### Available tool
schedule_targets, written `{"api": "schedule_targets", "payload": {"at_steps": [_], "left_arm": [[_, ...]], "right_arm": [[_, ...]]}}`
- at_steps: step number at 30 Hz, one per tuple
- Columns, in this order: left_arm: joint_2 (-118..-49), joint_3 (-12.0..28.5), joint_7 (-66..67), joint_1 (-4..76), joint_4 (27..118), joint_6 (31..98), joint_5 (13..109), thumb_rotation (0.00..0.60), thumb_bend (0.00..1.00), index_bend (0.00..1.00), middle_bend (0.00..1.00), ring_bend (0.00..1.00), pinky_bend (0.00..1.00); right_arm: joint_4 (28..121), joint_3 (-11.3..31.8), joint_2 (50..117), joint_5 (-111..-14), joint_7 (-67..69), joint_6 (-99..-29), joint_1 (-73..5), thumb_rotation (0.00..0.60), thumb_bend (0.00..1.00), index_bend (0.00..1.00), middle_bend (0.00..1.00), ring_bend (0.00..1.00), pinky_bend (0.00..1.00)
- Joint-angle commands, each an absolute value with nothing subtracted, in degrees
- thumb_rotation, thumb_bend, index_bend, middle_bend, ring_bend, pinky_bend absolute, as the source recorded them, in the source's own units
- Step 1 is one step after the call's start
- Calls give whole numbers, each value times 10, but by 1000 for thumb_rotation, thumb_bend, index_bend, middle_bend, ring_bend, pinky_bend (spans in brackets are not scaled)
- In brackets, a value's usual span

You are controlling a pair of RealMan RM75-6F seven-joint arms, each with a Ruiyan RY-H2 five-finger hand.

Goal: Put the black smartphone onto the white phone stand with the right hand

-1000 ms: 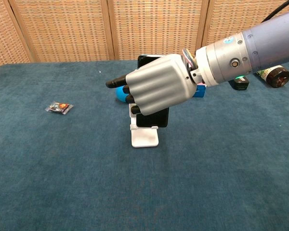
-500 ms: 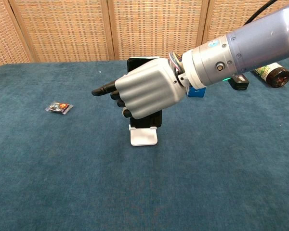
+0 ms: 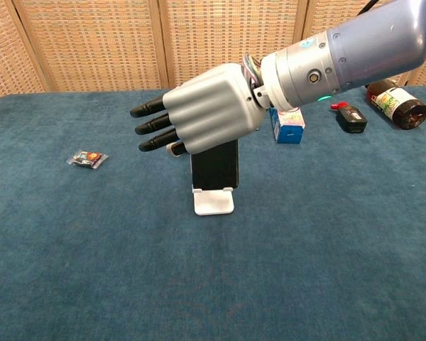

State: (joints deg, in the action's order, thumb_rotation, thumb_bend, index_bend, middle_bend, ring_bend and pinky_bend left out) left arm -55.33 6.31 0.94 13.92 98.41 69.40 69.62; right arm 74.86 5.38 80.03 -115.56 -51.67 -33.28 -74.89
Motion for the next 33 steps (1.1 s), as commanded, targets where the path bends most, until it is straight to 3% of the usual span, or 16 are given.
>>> {"api": "schedule_targets", "payload": {"at_steps": [1, 8, 10, 14, 16, 26, 33], "left_arm": [[-553, 63, 9, 139, 984, 694, 696, 600, 0, 0, 0, 0, 0], [-551, 62, 2, 135, 987, 703, 706, 600, 0, 0, 0, 0, 0], [-549, 60, -1, 132, 989, 709, 713, 600, 0, 0, 0, 0, 0], [-547, 58, -5, 128, 993, 717, 723, 600, 0, 0, 0, 0, 0], [-546, 56, -7, 125, 997, 725, 733, 600, 0, 0, 0, 0, 0], [-553, 46, -2, 106, 1009, 780, 790, 600, 0, 0, 0, 0, 0], [-556, 43, -5, 100, 1010, 795, 805, 600, 0, 0, 0, 0, 0]], "right_arm": [[767, 60, 779, -1148, -524, -362, -730, 600, 557, 200, 22, 0, 0], [851, 67, 680, -1112, -519, -491, -631, 600, 510, 132, 0, 0, 0], [859, 68, 659, -1090, -479, -552, -591, 600, 422, 112, 0, 0, 0], [856, 66, 643, -1059, -422, -610, -546, 600, 84, 33, 0, 0, 0], [854, 64, 629, -1027, -376, -639, -511, 600, 6, 6, 0, 0, 0], [908, 54, 601, -847, -194, -731, -346, 600, 0, 0, 0, 0, 0], [972, 33, 614, -777, -139, -770, -263, 600, 0, 0, 0, 0, 0]]}}
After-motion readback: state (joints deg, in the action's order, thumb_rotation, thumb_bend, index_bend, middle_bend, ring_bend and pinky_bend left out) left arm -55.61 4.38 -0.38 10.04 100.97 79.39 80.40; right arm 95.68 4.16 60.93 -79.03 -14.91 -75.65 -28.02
